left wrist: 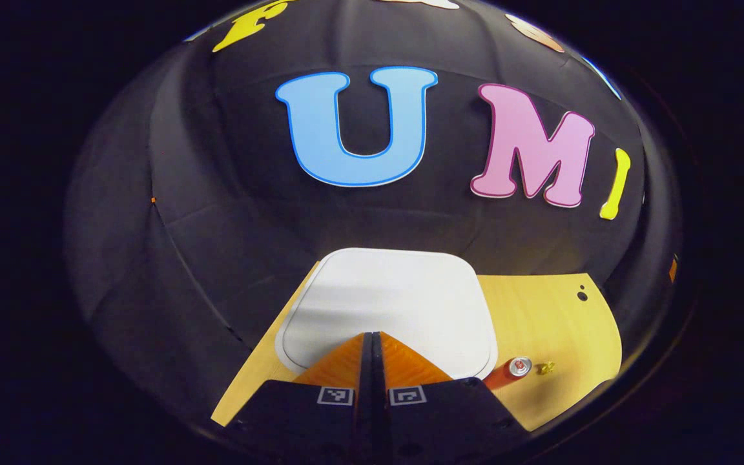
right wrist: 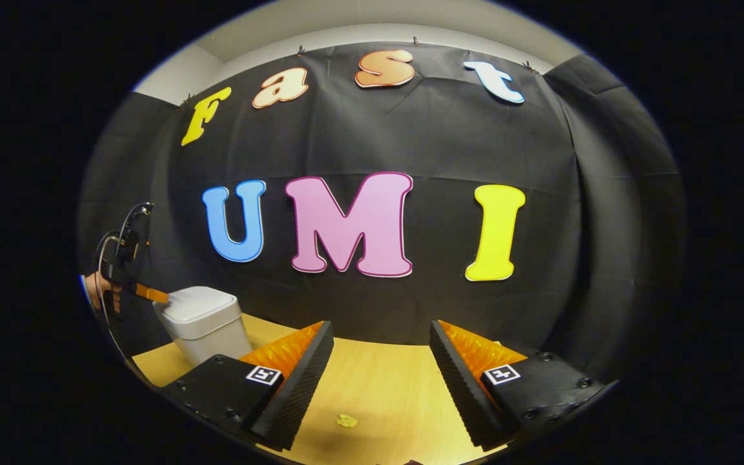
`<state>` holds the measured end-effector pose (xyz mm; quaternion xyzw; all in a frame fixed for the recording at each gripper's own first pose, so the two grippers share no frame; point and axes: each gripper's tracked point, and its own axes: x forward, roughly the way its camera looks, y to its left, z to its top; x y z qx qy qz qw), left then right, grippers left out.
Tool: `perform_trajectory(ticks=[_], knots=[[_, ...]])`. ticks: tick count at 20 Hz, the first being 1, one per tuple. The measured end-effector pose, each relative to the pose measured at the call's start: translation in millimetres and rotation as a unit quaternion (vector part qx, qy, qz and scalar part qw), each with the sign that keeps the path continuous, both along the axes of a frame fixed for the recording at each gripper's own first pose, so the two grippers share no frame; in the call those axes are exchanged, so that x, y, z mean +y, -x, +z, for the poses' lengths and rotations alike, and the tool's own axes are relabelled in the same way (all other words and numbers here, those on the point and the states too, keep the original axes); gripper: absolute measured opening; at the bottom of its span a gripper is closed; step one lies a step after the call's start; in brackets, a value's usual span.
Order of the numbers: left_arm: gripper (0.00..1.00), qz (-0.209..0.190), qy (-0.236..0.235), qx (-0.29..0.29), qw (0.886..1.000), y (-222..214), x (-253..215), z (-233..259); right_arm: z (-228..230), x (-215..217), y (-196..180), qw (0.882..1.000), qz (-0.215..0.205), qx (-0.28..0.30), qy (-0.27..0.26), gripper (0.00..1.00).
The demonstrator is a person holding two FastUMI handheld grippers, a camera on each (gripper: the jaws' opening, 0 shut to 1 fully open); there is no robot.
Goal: Press the lid of the desktop garbage bin to open it, pick up the crumpled paper on the desktop and throw it into the bin, then pick up the pop can on the desktop and drop it into the bin, and finally close the garbage bin lid.
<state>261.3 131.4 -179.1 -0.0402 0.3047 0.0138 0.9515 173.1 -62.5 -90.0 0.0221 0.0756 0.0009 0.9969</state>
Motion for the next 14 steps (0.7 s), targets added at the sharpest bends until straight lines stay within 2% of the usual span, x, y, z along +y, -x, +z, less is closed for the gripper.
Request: perform_trajectory(ticks=[3, 5, 6, 11, 14], knots=[[0.06, -0.017, -0.022, 0.008, 1.0, -4, 4, -2, -4, -6, -11, 1.0, -0.014, 0.006, -0.002, 0.98], [0.06, -0.023, -0.019, 0.027, 0.999, -4, 3, -4, -5, -1, -12, 1.0, -0.02, 0.005, -0.006, 0.97], [0.06, -0.017, 0.0, 0.035, 0.999, -2, 0, -7, -7, 1, -10, 1.0, -0.029, 0.008, -0.007, 0.98], [0.06, -0.049, -0.028, 0.012, 0.998, -10, 3, 2, -15, 14, 2, 0.998, -0.052, 0.03, -0.007, 0.97], [0.06, -0.049, -0.018, -0.012, 0.999, -17, 2, 11, -16, 18, 3, 0.997, -0.064, 0.039, 0.002, 0.97]])
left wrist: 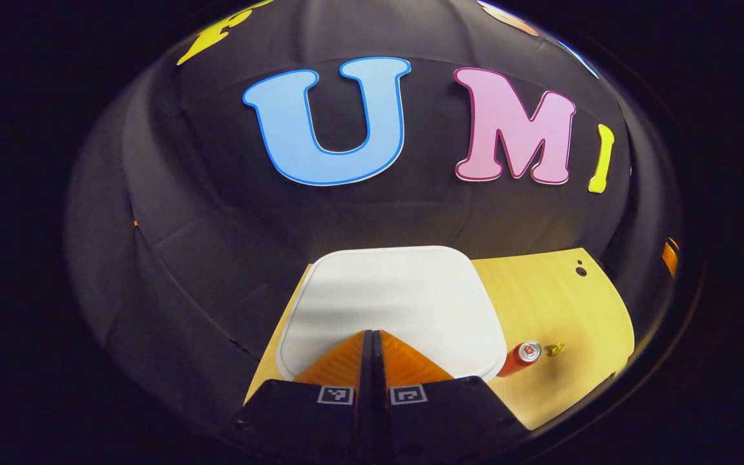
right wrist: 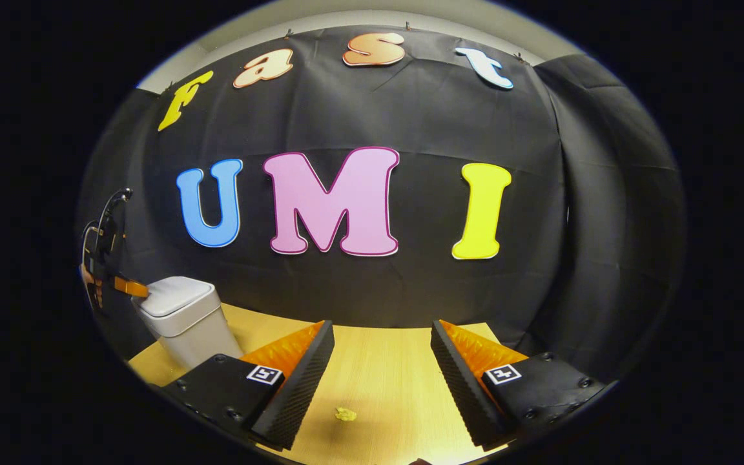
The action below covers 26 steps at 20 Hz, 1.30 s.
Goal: Press the lid of the desktop garbage bin to open it, pick up the crumpled paper on the desktop and throw it into the bin, then pick up the pop can on the desktop and drop it into the bin, and finally close the garbage bin lid.
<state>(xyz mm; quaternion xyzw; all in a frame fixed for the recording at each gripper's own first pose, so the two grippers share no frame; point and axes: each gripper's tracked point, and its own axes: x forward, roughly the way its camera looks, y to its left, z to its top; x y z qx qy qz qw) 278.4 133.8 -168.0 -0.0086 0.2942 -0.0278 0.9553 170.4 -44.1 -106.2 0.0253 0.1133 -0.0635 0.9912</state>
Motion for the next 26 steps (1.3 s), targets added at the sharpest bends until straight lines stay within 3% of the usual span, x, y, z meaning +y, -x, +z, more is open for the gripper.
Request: perform_trajectory(ticks=[8, 11, 13, 15, 16, 18, 26], knots=[[0.07, -0.003, -0.013, -0.155, 0.988, -3, 14, 93, -30, 32, -11, 0.999, 0.021, 0.035, 0.002, 0.97], [0.15, -0.03, -0.013, -0.212, 0.977, 15, 10, 130, -48, 39, -19, 0.998, 0.028, 0.054, 0.006, 0.98], [0.24, -0.029, -0.016, -0.236, 0.971, 26, 12, 147, -65, 47, -26, 0.997, 0.036, 0.069, -0.003, 0.97], [0.45, -0.022, -0.009, -0.254, 0.967, 42, 10, 156, -90, 58, -32, 0.993, 0.048, 0.101, -0.021, 0.98], [0.66, -0.018, -0.008, -0.262, 0.965, 54, 10, 161, -102, 62, -35, 0.991, 0.054, 0.116, -0.028, 0.98], [0.92, -0.02, -0.007, -0.285, 0.958, 69, 8, 174, -130, 68, -38, 0.986, 0.06, 0.154, -0.037, 0.98], [0.95, 0.037, -0.001, -0.305, 0.952, 139, 26, 185, -232, 67, -36, 0.962, 0.058, 0.263, -0.049, 0.98]])
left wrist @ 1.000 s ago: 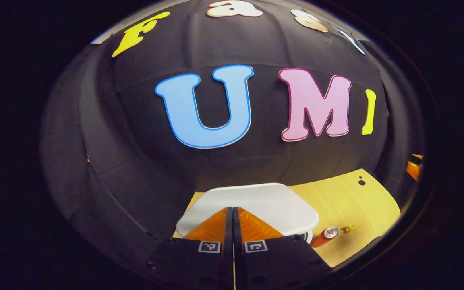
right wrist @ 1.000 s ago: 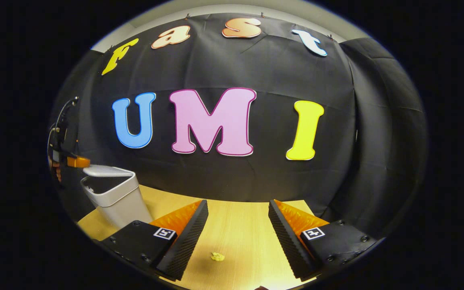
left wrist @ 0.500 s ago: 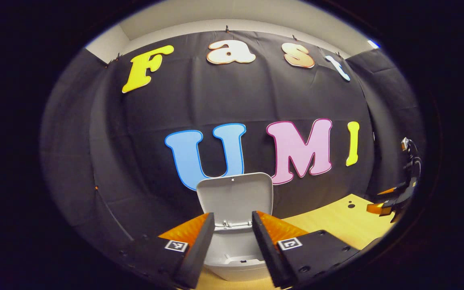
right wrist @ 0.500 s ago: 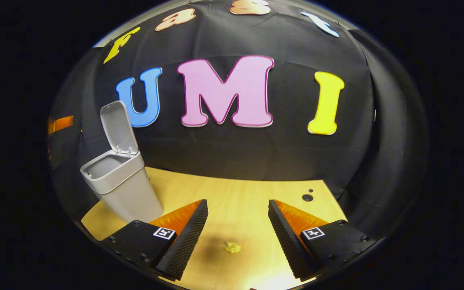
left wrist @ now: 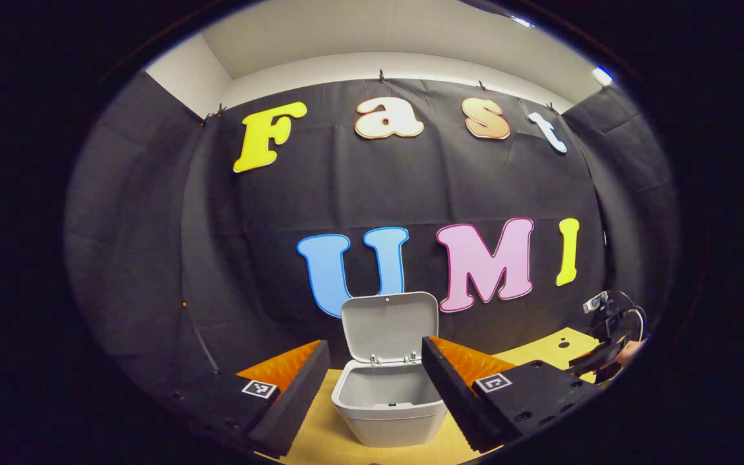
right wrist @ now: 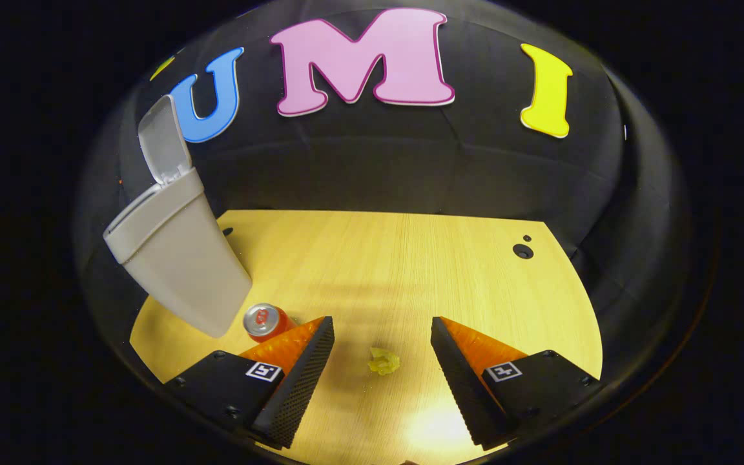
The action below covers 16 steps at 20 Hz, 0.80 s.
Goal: Press the lid of the desktop garbage bin to open it, pick up the crumpled paper on the desktop and throw it into the bin, then pick up the pop can on the desktop and drop it into the bin, and finally close the garbage bin lid.
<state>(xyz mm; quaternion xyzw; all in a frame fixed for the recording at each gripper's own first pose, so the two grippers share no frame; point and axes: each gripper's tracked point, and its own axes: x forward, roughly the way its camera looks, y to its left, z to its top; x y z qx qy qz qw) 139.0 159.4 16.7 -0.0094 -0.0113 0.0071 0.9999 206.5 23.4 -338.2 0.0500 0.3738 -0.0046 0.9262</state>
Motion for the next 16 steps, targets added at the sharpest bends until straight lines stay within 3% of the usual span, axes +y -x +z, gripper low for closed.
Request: perform_trajectory(ticks=[3, 8, 16], knots=[[0.95, 0.015, 0.007, 0.022, 1.0, 22, 5, -17, -39, 1, -2, 0.999, -0.006, 0.04, -0.014, 0.98], [0.96, 0.022, -0.025, 0.044, 0.998, 39, 3, -25, -89, 5, 1, 0.994, -0.011, 0.107, -0.035, 0.97], [0.96, 0.027, -0.066, 0.077, 0.994, 55, 0, -41, -131, 14, 1, 0.988, 0.001, 0.149, -0.026, 0.93]])
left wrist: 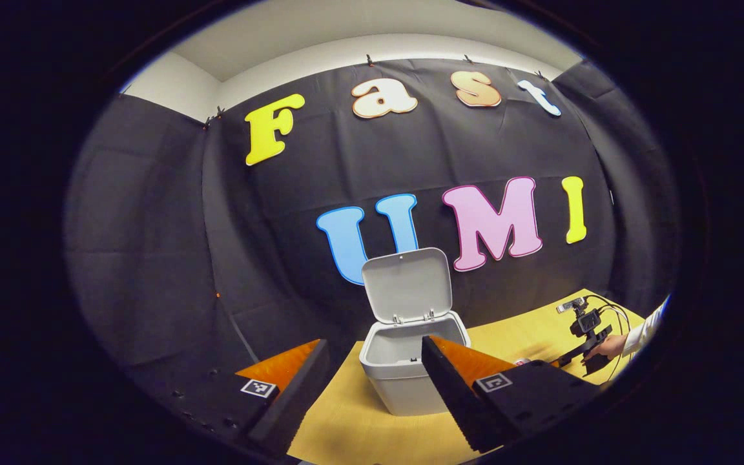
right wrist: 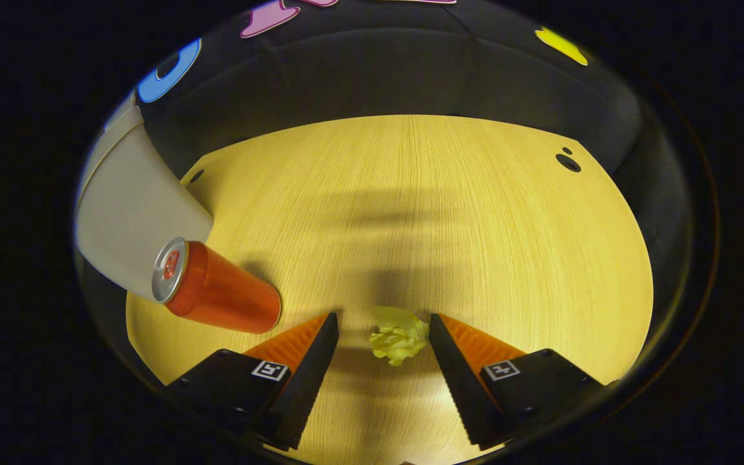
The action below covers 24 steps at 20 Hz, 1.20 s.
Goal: Press the lid of the desktop garbage bin to open it, pick up the crumpled paper on the desktop and throw it into the bin, then pick up the pop can on the desktop and drop it into the bin, and finally close the garbage bin lid.
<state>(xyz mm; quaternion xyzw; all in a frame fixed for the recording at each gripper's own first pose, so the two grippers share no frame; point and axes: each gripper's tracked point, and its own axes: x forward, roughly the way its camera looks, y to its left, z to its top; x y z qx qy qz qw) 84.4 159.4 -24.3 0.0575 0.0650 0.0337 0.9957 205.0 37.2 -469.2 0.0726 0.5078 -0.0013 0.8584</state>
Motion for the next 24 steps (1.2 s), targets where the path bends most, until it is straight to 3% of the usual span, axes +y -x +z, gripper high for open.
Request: perform_trajectory(ticks=[3, 4, 8, 12, 18, 24], knots=[[0.96, -0.001, -0.005, 0.003, 1.0, 0, -2, 0, 0, -4, 2, 1.0, 0.005, -0.002, 0.016, 0.46], [0.95, -0.002, -0.002, 0.002, 1.0, -1, -4, -1, 4, -3, 1, 1.0, 0.009, -0.008, 0.016, 0.42], [0.95, -0.015, 0.017, -0.005, 1.0, -7, -17, 0, 55, 8, -8, 0.997, 0.024, -0.079, 0.005, 0.42], [0.96, -0.032, 0.041, -0.012, 0.999, -11, -31, 1, 134, 34, -26, 0.983, 0.047, -0.176, -0.019, 0.42], [0.95, -0.052, 0.051, -0.015, 0.997, -12, -44, 0, 281, 79, -53, 0.936, 0.104, -0.334, -0.031, 0.41], [0.96, -0.045, 0.057, -0.014, 0.997, -5, -44, -7, 382, 178, -64, 0.886, 0.176, -0.417, -0.097, 0.41]])
